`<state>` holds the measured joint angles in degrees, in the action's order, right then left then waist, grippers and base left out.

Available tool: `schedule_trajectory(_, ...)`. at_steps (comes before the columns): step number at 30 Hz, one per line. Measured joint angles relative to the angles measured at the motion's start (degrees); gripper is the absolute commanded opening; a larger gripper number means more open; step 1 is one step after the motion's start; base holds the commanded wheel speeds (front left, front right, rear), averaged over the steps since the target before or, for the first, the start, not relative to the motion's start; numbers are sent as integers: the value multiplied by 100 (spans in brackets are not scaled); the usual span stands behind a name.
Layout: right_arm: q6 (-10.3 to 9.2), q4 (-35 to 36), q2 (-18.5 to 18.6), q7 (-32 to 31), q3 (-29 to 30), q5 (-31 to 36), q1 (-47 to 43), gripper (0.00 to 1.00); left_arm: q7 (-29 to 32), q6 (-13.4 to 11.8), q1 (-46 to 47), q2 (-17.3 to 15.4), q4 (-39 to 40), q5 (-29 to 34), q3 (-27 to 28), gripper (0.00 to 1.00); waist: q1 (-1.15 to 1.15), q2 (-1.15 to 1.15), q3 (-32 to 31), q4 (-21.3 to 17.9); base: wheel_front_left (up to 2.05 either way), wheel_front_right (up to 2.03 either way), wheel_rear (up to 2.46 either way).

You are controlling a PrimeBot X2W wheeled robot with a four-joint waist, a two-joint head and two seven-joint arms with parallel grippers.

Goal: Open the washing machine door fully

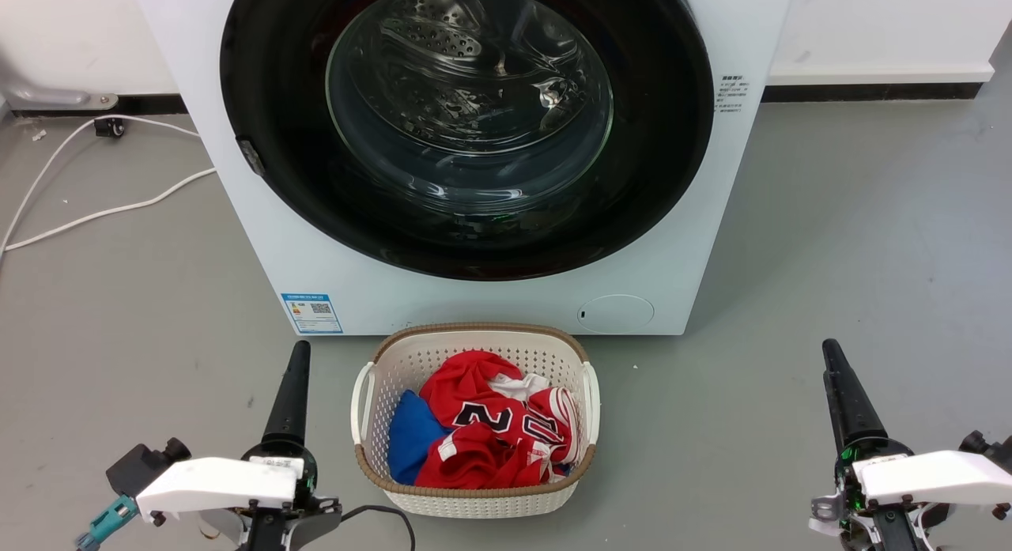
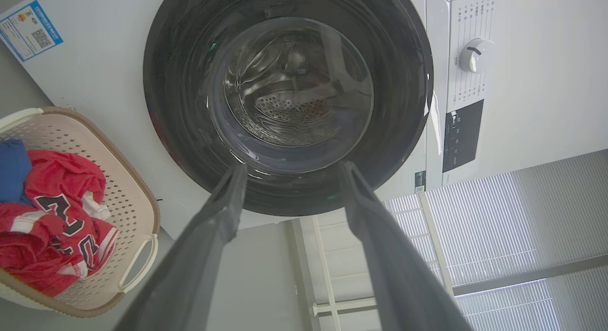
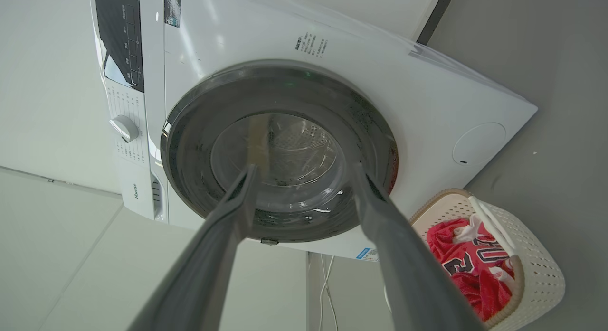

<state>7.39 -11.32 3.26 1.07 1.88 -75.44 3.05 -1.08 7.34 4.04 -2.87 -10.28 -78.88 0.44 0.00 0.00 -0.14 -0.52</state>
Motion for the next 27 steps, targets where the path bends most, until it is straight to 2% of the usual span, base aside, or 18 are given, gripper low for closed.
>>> schedule_trajectory(12, 0, 18, 132, 250, -99, 1641, -49, 100, -247, -54, 0, -7, 14, 2243, -188, 100, 0, 0, -24, -3, 0, 0, 0)
schedule_trajectory(27, 0, 347, 313, 143, -282, 3783, -28, 100, -515, -162, 10, -226, 136, 4084, -463, 100, 0, 0, -43, -4, 0, 0, 0)
